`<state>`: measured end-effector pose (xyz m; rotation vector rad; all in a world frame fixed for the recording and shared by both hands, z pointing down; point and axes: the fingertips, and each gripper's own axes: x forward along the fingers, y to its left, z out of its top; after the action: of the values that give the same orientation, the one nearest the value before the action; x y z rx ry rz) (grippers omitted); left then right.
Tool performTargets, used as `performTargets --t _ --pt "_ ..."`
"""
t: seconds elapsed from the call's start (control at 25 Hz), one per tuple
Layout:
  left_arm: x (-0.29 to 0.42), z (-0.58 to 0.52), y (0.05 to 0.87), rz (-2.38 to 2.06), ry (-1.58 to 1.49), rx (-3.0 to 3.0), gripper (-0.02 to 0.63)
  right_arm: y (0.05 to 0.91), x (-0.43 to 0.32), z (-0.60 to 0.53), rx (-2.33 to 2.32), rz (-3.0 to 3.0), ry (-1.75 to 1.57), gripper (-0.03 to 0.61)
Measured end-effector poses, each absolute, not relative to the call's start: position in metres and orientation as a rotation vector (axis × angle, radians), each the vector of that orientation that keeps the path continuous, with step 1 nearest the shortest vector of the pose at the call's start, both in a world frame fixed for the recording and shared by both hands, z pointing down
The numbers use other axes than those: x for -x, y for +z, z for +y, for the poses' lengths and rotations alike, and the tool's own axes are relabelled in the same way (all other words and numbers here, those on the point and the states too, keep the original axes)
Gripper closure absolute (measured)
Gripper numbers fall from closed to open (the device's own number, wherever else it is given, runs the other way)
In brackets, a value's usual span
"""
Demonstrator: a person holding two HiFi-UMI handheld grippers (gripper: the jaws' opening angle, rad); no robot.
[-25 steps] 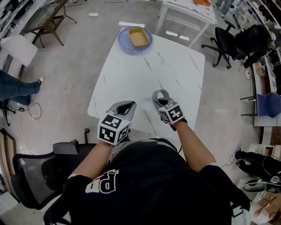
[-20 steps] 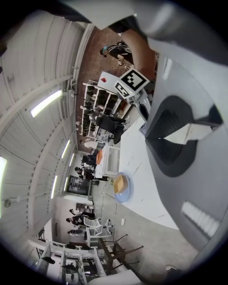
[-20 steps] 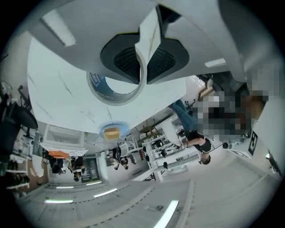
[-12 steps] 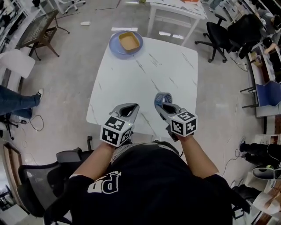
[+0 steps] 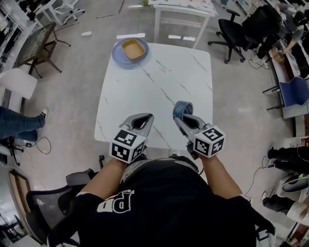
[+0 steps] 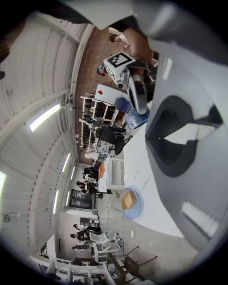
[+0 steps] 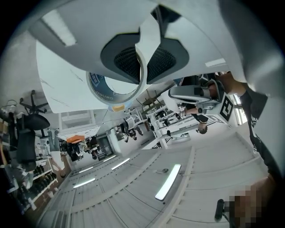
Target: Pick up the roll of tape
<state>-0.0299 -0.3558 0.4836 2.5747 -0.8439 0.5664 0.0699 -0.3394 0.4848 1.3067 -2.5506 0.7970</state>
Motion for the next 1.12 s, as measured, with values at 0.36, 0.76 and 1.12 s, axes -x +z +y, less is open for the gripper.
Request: performTargets --t 0.36,0.76,1.12 --pt "0.020 -0.353 0.480 -0.830 0.560 -2.594 0.555 0.475 -0.084 -0.329 -1.369 -2.567 0.774 0.532" --pt "0.019 -0.352 0.480 -0.842 0.552 -2.597 0.555 0.477 -0.082 -0.329 -1.357 -2.569 0.756 0.534" --pt "0.018 -0.352 0.477 -0.846 0.549 -2.595 0.555 0.475 -0.080 -0.329 -1.349 -2.574 0.758 0.534"
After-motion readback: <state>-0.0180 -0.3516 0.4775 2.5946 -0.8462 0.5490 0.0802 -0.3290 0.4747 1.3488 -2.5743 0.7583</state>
